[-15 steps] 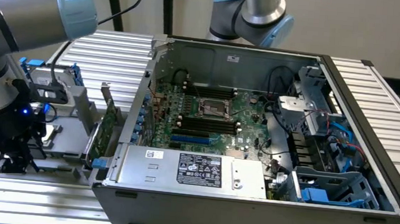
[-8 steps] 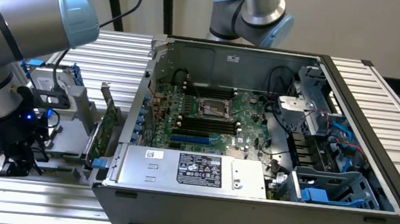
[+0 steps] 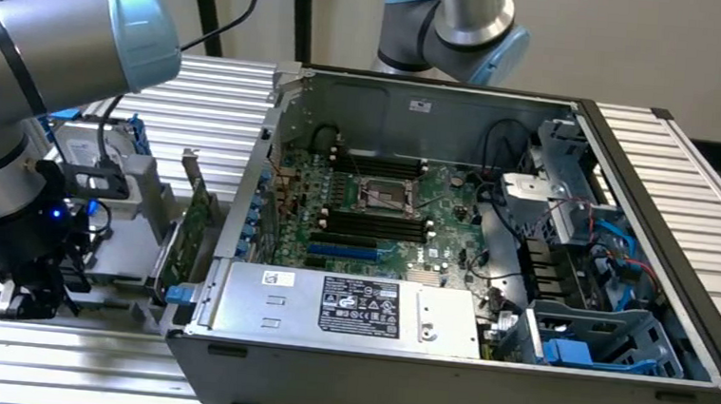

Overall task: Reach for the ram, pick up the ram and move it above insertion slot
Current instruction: 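Pick up the ram and move it above insertion slot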

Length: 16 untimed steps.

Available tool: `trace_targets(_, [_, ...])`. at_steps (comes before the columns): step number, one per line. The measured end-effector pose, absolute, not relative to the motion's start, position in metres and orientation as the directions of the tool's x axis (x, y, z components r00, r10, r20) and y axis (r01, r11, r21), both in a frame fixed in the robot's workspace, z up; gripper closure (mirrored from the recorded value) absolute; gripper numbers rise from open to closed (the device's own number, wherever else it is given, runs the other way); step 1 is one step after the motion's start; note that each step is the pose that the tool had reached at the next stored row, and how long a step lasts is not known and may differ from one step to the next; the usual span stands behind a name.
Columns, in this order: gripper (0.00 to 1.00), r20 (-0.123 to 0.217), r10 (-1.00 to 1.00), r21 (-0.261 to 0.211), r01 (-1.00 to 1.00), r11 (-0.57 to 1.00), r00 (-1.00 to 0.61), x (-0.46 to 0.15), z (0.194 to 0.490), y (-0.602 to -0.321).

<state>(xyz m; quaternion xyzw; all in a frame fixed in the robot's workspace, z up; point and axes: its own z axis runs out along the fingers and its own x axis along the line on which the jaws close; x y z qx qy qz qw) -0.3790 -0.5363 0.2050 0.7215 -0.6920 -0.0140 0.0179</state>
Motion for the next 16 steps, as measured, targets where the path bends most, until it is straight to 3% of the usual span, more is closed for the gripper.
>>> trace_targets(11, [0.64, 0.004, -0.999, 0.051, -0.998, -0.036, 0.036, -0.3798, 0.1966, -0.5356])
trace_targets(14, [0.66, 0.004, -0.999, 0.050, -0.998, -0.035, 0.035, -0.3798, 0.1962, -0.5353])
trace_targets(15, [0.73, 0.004, -0.999, 0.050, -0.998, -0.035, 0.035, -0.3797, 0.1961, -0.5351])
trace_targets(16, [0.73, 0.004, -0.999, 0.050, -0.998, -0.034, 0.035, -0.3797, 0.1961, -0.5349])
